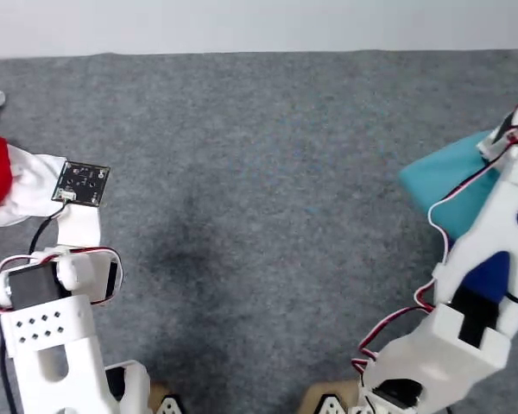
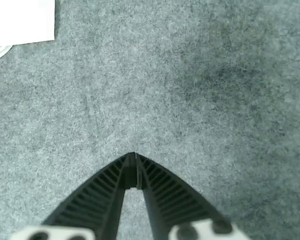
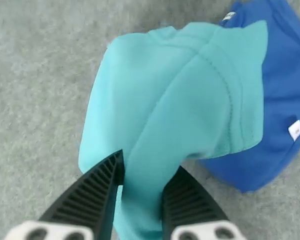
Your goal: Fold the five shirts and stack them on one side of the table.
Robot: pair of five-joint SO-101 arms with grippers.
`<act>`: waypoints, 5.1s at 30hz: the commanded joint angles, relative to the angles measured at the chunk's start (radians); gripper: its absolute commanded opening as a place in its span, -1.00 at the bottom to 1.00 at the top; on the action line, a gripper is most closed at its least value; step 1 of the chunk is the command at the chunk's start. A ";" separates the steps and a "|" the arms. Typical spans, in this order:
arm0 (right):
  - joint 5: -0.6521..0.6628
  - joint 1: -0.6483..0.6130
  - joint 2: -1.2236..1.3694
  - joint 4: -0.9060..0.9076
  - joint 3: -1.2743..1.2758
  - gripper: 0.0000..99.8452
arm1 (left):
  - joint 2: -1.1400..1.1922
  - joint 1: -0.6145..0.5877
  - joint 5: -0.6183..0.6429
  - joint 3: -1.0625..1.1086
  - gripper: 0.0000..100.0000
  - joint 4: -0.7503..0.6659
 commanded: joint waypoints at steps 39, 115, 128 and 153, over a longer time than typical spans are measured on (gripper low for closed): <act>0.110 0.344 0.470 -0.275 0.069 -0.98 | -0.017 -0.003 -0.006 -0.004 -0.99 -0.012; 0.071 0.257 0.650 -0.018 -0.060 -0.98 | -0.015 -0.002 -0.008 0.018 -0.99 -0.017; 0.075 0.168 0.507 0.067 -0.216 -0.98 | -0.015 -0.002 -0.008 0.016 -0.99 -0.018; 0.075 -0.001 0.667 0.067 -0.664 -0.98 | -0.017 -0.002 -0.008 0.013 -0.99 -0.031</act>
